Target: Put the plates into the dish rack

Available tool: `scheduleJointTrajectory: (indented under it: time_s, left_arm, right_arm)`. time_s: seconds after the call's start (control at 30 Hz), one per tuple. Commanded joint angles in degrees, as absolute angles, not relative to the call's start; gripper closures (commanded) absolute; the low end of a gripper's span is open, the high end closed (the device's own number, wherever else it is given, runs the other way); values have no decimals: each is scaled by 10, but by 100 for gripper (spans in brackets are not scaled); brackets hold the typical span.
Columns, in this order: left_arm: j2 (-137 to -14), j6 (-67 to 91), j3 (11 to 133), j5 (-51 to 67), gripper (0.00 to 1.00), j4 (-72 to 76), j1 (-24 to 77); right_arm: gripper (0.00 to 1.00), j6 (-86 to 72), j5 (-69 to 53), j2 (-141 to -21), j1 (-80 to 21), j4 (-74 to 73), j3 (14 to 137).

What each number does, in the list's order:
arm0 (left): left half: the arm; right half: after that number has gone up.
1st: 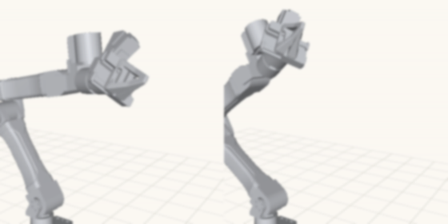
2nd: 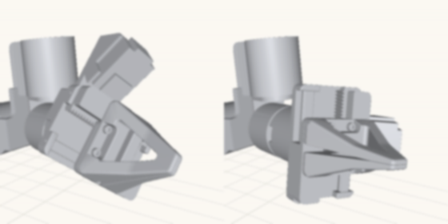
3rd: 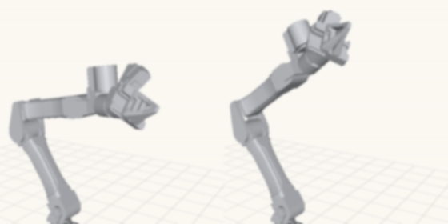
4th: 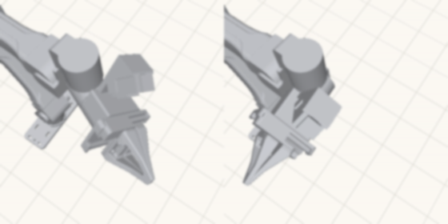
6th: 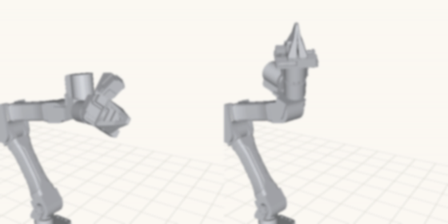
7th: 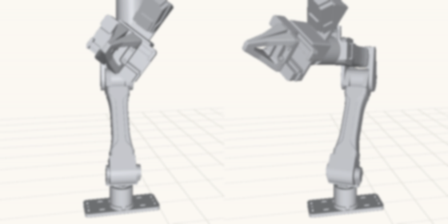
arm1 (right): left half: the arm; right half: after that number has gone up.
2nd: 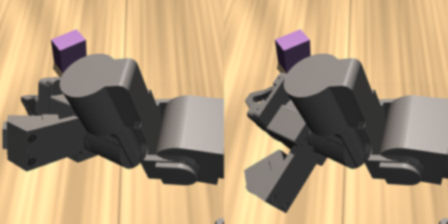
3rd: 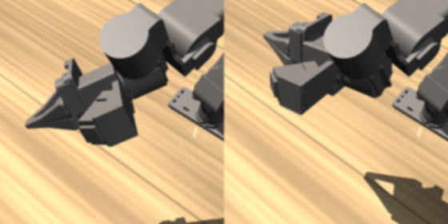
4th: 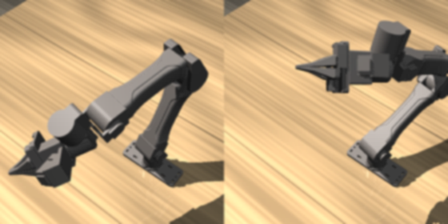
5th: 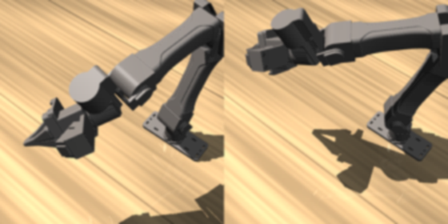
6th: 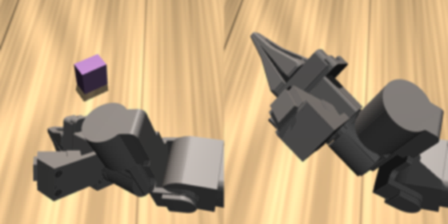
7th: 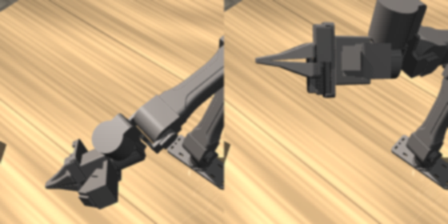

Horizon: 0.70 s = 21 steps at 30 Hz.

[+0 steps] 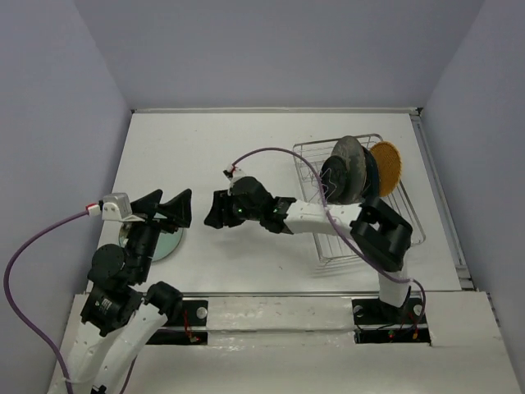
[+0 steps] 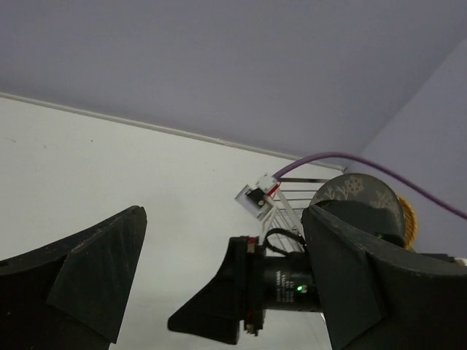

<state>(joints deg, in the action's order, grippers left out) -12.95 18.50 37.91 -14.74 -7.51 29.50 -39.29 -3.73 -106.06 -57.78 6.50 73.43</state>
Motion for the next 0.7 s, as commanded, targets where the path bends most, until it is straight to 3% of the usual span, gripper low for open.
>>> scheduleJointTrajectory:
  time_s: [0.0,0.2,0.67]
  left_arm:
    - [-112,166,393,-183,1,-48,293]
    - [-110,156,378,-188,1,-57,299]
    - [-117,161,372,-163,1,-48,306]
  right_arm:
    - [43,-487,-76,-1139,-604,177,811]
    - [44,-555,-84,-1272,-616,219,888]
    - [48,-629,-91,-1438,-632,219,1025]
